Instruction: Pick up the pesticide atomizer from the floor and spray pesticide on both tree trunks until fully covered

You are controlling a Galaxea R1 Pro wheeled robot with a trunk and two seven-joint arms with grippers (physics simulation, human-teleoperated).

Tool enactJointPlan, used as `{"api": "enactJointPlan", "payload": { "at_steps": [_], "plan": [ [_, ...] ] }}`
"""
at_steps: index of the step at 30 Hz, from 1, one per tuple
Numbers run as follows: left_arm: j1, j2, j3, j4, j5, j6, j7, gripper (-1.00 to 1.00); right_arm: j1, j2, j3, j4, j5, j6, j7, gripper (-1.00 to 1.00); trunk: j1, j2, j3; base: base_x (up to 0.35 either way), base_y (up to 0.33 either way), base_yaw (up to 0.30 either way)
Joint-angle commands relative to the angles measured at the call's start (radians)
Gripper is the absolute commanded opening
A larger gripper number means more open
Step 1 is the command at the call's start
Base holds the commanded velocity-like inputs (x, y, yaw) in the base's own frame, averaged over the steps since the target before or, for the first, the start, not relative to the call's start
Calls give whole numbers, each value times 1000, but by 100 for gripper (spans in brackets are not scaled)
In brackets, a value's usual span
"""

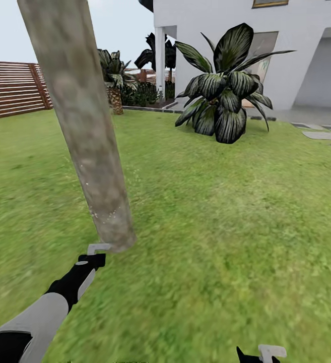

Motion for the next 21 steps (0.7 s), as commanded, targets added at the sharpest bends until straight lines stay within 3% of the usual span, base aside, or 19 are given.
{"api": "enactJointPlan", "payload": {
  "at_steps": [1, 6, 15, 21],
  "plan": [
    [0, 0, 0, 0, 0, 0, 0, -100, 0, 0, 0, 0, 0, 0, 0, 100, 0, 0, 0, 0, -271, 275],
    [0, 0, 0, 0, 0, 0, 0, -100, 0, 0, 0, 0, 0, 0, 0, 100, 0, 0, 0, 0, -272, 262],
    [0, 1, 0, 0, 0, 0, 0, -100, 0, 0, 0, 0, 0, -1, 0, 100, 0, 0, 0, 0, -272, 47],
    [0, 0, 0, 0, 0, 0, 0, -100, 0, 0, 0, 0, 0, 0, 0, 100, 0, 0, 0, 0, -272, 248]
  ]
}}
